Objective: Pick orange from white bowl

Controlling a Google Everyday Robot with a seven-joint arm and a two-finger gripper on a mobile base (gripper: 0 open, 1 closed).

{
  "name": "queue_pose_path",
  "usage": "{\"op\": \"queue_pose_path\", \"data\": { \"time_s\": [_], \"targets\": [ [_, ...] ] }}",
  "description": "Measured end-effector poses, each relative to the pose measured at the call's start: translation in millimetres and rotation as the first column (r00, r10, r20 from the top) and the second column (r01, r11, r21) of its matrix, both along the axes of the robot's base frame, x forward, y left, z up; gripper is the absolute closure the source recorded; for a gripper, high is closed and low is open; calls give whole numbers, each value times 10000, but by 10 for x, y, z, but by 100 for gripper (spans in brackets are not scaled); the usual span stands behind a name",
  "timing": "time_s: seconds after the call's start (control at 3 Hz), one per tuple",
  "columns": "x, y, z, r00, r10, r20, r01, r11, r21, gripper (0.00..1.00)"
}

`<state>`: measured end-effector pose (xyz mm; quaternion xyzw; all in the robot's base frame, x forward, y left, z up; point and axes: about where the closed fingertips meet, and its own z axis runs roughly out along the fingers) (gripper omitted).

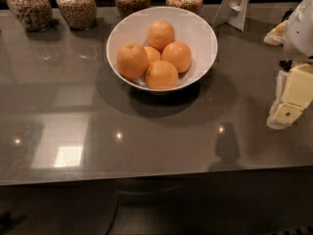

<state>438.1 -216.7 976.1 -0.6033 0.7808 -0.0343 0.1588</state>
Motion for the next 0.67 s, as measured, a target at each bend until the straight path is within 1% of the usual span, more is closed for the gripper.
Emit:
{"op": "queue_pose_path", "data": {
  "time_s": [0.33,0.67],
  "targets": [
    [0,0,0,10000,1,2,-1,10000,2,0],
    [24,39,34,9998,96,187,-98,9998,143,0]
  ]
}}
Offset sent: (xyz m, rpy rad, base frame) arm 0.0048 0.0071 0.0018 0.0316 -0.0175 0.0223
